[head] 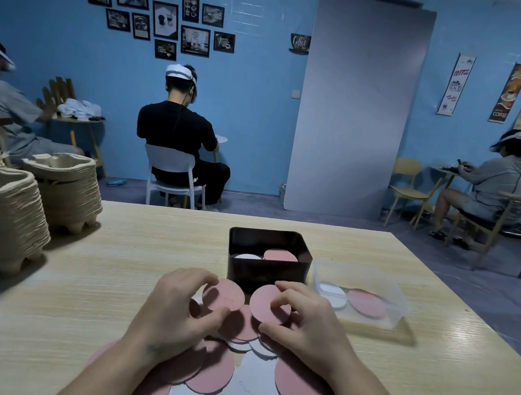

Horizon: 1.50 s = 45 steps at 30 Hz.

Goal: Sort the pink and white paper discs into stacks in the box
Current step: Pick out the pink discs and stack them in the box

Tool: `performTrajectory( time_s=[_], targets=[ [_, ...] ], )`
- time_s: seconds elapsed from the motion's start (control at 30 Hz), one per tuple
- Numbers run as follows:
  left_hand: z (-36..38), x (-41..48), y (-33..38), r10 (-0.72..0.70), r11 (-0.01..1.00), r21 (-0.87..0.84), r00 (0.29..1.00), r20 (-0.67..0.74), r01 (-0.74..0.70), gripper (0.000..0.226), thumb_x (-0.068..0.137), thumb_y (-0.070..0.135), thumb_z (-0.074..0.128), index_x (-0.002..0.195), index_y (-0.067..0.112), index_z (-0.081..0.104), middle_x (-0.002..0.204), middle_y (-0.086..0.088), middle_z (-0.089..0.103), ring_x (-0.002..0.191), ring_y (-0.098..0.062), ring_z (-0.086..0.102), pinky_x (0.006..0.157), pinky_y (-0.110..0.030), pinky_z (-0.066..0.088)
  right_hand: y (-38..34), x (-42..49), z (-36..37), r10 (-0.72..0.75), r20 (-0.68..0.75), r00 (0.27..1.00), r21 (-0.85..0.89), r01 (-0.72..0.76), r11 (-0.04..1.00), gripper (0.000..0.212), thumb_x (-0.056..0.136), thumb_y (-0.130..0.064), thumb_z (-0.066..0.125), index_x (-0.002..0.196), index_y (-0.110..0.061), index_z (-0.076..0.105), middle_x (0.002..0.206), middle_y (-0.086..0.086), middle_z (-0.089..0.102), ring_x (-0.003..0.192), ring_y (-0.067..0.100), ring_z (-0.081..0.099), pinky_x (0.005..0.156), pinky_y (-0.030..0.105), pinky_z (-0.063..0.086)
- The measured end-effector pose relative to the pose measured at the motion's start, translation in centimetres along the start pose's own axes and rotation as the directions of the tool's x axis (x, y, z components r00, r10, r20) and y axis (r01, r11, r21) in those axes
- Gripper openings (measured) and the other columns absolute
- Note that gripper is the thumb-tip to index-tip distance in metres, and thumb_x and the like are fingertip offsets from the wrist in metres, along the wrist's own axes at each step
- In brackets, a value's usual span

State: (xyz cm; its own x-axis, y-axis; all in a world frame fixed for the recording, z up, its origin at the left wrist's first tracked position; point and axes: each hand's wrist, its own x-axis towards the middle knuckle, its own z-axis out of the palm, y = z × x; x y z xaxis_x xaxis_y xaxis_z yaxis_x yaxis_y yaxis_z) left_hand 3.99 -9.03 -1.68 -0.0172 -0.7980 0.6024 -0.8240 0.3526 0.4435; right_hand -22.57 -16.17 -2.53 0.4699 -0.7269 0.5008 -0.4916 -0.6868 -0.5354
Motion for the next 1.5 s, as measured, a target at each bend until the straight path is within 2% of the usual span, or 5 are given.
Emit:
performTrajectory(
  time_s=[0.27,0.5,0.67,1.3,1.5],
  targets=[
    [1.1,0.2,0.7,0.214,0.977,0.000,0.974,0.071,-0.215,0.029,0.083,0.054,0.072,0.098,0.029,0.069,0.121,0.017,0.067,0.123,0.014,0.048,0.099,-0.028,0.046,-1.0,0.2,0.6,-0.134,0.042,0.990,0.033,0.133,0.991,0.039,0.076,-0.053,0.082,0.107,-0.035,0.066,0.137,-0.012,0.061,0.134,-0.002,0.049,0.103,0.033,0.050],
    [1.3,0.1,0.8,0.229,0.970,0.047,0.964,0.135,-0.237,0.042,0.082,0.059,0.071,0.116,0.034,0.066,0.137,0.015,0.062,0.121,-0.005,0.057,0.100,-0.027,0.045,-1.2,0.3,0.5,-0.152,0.023,0.988,0.037,0.151,0.988,0.030,0.078,-0.052,0.080,0.095,-0.031,0.068,0.136,-0.008,0.062,0.133,-0.003,0.050,0.102,0.029,0.050],
    [0.7,0.1,0.9,0.255,0.966,0.008,0.958,0.132,-0.258,0.028,0.087,0.044,0.072,0.110,0.034,0.061,0.106,0.019,0.067,0.096,-0.008,0.063,0.082,-0.031,0.053,-1.5,0.1,0.2,-0.142,-0.020,0.990,0.108,0.143,0.984,0.030,0.077,-0.047,0.085,0.093,-0.025,0.071,0.132,-0.005,0.064,0.131,0.000,0.054,0.091,0.009,0.048],
    [1.0,0.0,0.8,0.239,0.970,0.006,0.961,0.142,-0.242,0.024,0.090,0.045,0.067,0.112,0.036,0.061,0.093,0.014,0.070,0.079,-0.012,0.063,0.066,-0.033,0.054,-1.3,0.1,0.4,-0.154,0.060,0.986,0.071,0.150,0.986,0.033,0.077,-0.052,0.083,0.090,-0.030,0.062,0.141,-0.004,0.061,0.140,0.000,0.045,0.097,0.031,0.055],
    [0.8,0.0,0.9,0.130,0.984,0.076,0.949,0.288,-0.158,0.054,0.086,0.070,0.057,0.132,0.043,0.048,0.121,0.025,0.063,0.111,0.000,0.057,0.093,-0.026,0.047,-0.6,0.0,-1.0,-0.095,0.075,0.993,0.024,0.094,0.995,0.038,0.075,-0.058,0.080,0.086,-0.026,0.062,0.128,-0.009,0.064,0.133,-0.003,0.049,0.088,0.035,0.058]
  ],
)
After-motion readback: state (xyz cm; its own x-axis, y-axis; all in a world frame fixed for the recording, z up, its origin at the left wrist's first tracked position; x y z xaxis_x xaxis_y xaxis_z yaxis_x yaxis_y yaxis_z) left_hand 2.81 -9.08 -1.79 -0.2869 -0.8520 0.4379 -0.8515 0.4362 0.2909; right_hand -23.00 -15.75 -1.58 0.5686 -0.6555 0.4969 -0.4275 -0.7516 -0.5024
